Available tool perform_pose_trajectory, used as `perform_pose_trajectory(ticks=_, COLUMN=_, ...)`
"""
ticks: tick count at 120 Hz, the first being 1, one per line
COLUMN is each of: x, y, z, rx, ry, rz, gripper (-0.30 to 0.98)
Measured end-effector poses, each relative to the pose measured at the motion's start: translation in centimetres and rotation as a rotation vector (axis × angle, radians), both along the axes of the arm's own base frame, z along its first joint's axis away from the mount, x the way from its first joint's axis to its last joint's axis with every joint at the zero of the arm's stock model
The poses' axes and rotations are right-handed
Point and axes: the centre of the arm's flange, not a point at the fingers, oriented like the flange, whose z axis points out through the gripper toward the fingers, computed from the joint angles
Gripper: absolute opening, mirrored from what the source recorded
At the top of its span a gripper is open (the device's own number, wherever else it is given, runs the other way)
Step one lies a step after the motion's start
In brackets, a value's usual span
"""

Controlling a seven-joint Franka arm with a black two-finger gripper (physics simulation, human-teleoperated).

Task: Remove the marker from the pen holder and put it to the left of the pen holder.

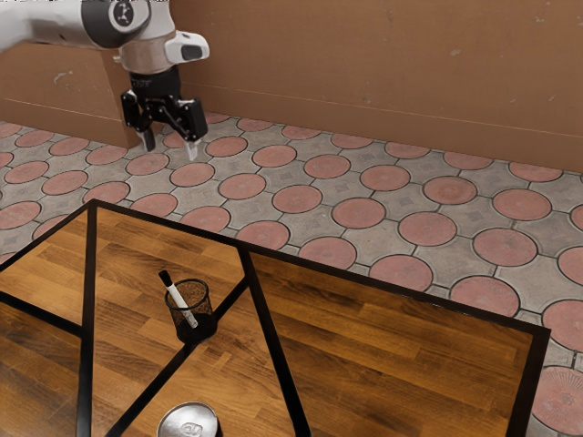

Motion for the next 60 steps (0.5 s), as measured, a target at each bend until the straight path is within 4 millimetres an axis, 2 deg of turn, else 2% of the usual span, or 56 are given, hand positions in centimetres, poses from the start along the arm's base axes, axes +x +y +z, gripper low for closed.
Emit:
perform_pose_trajectory(ticks=8, x=0.0, y=0.1, z=-0.6, rx=0.0, ry=0.009, rz=0.002, gripper=0.67)
perform_pose_trajectory(ticks=20, x=-0.1, y=0.1, z=-3.5, rx=-0.004, ry=0.047, rz=0.001, gripper=0.67)
perform_pose_trajectory(ticks=26, x=-0.1, y=0.5, z=-6.2, rx=-0.006, ry=0.079, rz=0.01, gripper=0.67)
perform_pose_trajectory(ticks=32, x=-0.5, y=1.7, z=-9.2, rx=-0.006, ry=0.12, rz=0.034, gripper=0.67)
perform_pose_trajectory(ticks=41, x=-0.7, y=3.1, z=-11.9, rx=-0.006, ry=0.138, rz=0.061, gripper=0.67)
perform_pose_trajectory(ticks=49, x=-0.6, y=3.0, z=-15.7, rx=-0.012, ry=0.145, rz=0.061, gripper=0.67)
perform_pose_trajectory(ticks=60, x=0.3, y=2.4, z=-19.7, rx=-0.027, ry=0.126, rz=0.059, gripper=0.67)
